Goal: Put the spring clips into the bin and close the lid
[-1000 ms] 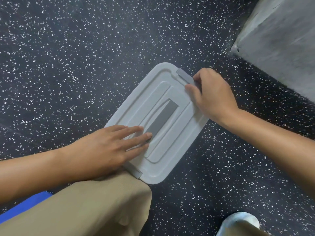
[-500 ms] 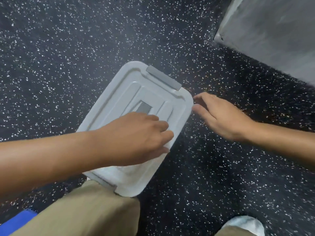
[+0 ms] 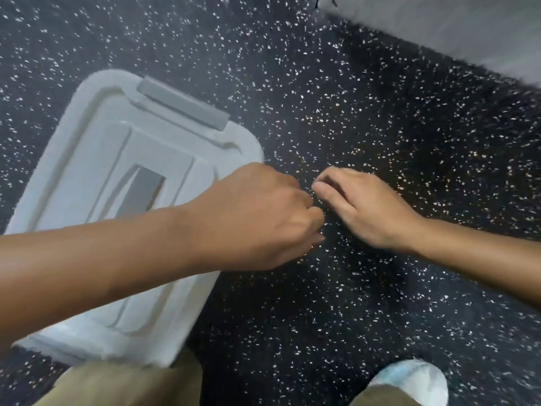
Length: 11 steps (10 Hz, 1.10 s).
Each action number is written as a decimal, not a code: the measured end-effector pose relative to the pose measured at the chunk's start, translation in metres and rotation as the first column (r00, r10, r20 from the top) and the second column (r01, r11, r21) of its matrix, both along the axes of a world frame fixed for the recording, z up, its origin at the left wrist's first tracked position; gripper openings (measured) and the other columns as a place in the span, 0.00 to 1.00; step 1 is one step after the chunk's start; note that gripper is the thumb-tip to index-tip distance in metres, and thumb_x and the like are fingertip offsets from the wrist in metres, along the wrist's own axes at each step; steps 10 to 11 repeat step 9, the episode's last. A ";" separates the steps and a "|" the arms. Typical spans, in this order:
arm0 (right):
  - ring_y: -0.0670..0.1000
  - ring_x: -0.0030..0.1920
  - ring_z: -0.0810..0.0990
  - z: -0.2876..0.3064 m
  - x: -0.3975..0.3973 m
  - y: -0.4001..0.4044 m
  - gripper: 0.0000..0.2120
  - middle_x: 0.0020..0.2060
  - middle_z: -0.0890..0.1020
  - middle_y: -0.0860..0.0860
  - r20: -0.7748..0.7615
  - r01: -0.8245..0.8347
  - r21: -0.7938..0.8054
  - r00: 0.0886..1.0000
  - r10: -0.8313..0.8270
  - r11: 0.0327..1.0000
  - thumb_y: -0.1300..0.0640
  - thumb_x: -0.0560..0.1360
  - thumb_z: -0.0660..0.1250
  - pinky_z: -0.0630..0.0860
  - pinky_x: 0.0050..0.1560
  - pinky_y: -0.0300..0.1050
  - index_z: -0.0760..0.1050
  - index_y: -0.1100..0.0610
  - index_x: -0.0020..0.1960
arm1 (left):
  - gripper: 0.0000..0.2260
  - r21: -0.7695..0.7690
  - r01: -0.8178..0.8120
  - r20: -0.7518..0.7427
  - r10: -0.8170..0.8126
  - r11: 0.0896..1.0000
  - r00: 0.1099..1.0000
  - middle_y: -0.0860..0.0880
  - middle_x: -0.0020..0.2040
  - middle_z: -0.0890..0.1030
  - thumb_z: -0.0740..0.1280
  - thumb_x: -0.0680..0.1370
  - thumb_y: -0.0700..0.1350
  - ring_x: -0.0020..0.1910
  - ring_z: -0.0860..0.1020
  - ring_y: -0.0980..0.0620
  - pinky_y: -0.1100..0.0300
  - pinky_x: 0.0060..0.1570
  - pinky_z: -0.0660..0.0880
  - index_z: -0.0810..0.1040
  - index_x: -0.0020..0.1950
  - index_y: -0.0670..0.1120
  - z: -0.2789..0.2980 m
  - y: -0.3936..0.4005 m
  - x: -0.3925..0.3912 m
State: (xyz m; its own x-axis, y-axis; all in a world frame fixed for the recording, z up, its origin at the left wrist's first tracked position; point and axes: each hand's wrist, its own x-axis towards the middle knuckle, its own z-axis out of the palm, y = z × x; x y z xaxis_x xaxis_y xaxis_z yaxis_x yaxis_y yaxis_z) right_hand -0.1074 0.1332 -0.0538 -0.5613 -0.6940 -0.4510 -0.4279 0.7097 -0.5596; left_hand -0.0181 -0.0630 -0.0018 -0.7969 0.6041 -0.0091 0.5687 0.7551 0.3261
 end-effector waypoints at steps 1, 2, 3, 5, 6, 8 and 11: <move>0.48 0.40 0.78 -0.021 0.000 -0.003 0.16 0.39 0.79 0.45 0.020 0.097 -0.081 0.995 -0.096 0.992 0.42 0.83 0.54 0.74 0.43 0.50 0.74 0.51 0.49 | 0.18 0.006 0.045 0.011 -0.045 0.999 0.999 0.48 0.28 0.75 0.59 0.82 0.50 0.28 0.73 0.43 0.52 0.28 0.73 0.71 0.34 0.45 -0.018 0.004 -0.002; 0.47 0.33 0.75 -0.027 0.003 -0.008 0.17 0.30 0.76 0.47 0.019 0.178 -0.163 0.984 -0.177 0.970 0.45 0.84 0.56 0.71 0.36 0.47 0.74 0.54 0.44 | 0.19 0.000 0.011 0.037 -0.011 1.000 0.999 0.48 0.28 0.75 0.58 0.82 0.52 0.28 0.74 0.43 0.50 0.29 0.73 0.71 0.34 0.45 -0.014 0.003 -0.001; 0.49 0.27 0.69 -0.028 0.005 -0.007 0.21 0.24 0.69 0.48 0.003 0.216 -0.181 0.976 -0.219 0.959 0.45 0.83 0.56 0.66 0.32 0.49 0.68 0.54 0.35 | 0.18 -0.005 0.003 0.046 -0.003 1.000 0.999 0.48 0.29 0.75 0.57 0.82 0.52 0.30 0.75 0.41 0.50 0.31 0.74 0.68 0.35 0.47 -0.016 0.009 -0.005; 0.51 0.27 0.72 -0.021 0.026 0.006 0.26 0.24 0.72 0.51 0.052 0.336 -0.088 0.942 -0.333 0.938 0.42 0.83 0.55 0.71 0.32 0.52 0.69 0.56 0.32 | 0.18 -0.093 0.026 0.034 -0.023 0.995 0.999 0.48 0.28 0.75 0.58 0.82 0.50 0.29 0.75 0.43 0.52 0.29 0.72 0.71 0.33 0.46 -0.017 0.008 -0.002; 0.47 0.25 0.70 -0.006 0.043 0.016 0.25 0.23 0.72 0.48 0.091 0.409 -0.032 0.910 -0.405 0.912 0.43 0.83 0.56 0.68 0.30 0.46 0.74 0.56 0.35 | 0.18 -0.135 0.027 0.055 -0.020 0.990 0.998 0.48 0.27 0.74 0.59 0.81 0.48 0.27 0.73 0.43 0.53 0.27 0.69 0.71 0.31 0.46 -0.011 0.005 -0.004; 0.49 0.26 0.69 0.036 0.077 0.047 0.17 0.25 0.76 0.51 0.156 0.513 0.049 0.844 -0.513 0.857 0.47 0.82 0.60 0.67 0.30 0.46 0.74 0.54 0.39 | 0.21 -0.318 0.034 0.140 0.011 0.947 0.990 0.46 0.27 0.78 0.56 0.80 0.50 0.27 0.77 0.43 0.57 0.29 0.68 0.76 0.30 0.44 -0.004 0.016 -0.004; 0.51 0.28 0.72 0.060 0.086 0.065 0.15 0.26 0.76 0.49 0.135 0.561 0.107 0.810 -0.571 0.821 0.48 0.81 0.61 0.71 0.34 0.48 0.72 0.53 0.39 | 0.21 -0.384 0.098 0.206 -0.019 0.918 0.978 0.47 0.31 0.81 0.55 0.81 0.49 0.30 0.78 0.45 0.57 0.35 0.72 0.80 0.36 0.43 -0.002 0.015 -0.002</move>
